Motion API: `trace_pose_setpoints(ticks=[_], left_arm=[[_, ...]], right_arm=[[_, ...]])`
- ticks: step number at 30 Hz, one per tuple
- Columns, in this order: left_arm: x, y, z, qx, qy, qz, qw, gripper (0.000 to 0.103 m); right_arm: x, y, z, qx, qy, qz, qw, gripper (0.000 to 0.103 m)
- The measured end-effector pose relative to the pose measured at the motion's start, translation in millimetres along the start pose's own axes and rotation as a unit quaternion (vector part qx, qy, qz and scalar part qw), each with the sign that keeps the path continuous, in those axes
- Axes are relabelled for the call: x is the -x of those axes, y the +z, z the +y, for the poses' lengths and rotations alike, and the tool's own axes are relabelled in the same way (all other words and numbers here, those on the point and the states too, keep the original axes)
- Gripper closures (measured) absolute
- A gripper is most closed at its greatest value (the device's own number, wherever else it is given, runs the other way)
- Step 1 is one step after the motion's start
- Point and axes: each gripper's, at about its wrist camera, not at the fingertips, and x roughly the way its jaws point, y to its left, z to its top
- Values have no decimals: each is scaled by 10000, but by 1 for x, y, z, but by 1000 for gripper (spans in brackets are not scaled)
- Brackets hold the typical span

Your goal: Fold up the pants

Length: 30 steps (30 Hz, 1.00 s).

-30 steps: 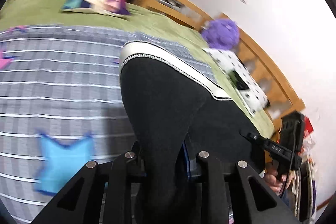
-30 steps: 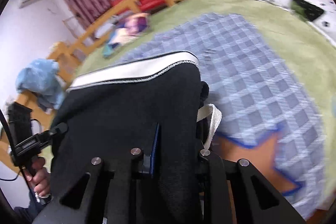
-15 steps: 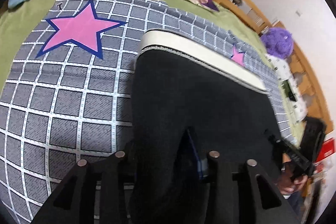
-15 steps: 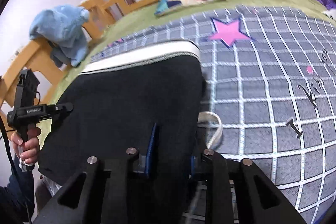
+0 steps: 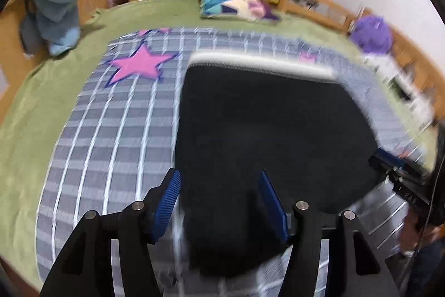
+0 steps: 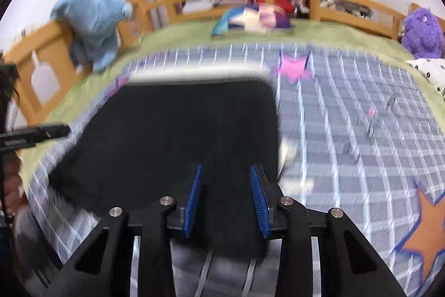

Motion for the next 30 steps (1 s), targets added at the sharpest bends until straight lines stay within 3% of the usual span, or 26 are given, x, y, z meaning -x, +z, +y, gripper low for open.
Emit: trace_pose_setpoints(ticks=[3,5,9,15,19,25,27,29,30], left_arm=[[-21,-38,6,164,-97,402,9990,43],[-19,-42,14,430,-339,400,9977,43],[9,-19,24,410,-339,120,9985,46],[18,38,18,243,-343,-314,9986,45],[-8,78,-5,16,-225,-479,9986,45],[-69,133,-33,-62,-250,-620,9977,43],[-100,144,-34,-40,-200,-484,9986,35],[-128,144,-32,-53,24,-332,9994,36],[-137,140,-29,4,-42,-295,9996,35]], right_arm=[[-12,-34,5,96,-337,281,9990,67],[-11,-42,4,4,-304,469,9984,67],[10,-29,3,50,-149,512,9986,67],[29,27,7,173,10,-229,9996,56],[2,73,10,188,-38,-446,9988,55],[-70,124,4,109,-63,-512,9986,53],[-98,128,3,155,-88,-334,9993,52],[-131,126,2,353,-246,119,9990,51],[-138,125,-2,345,-236,184,9990,51]])
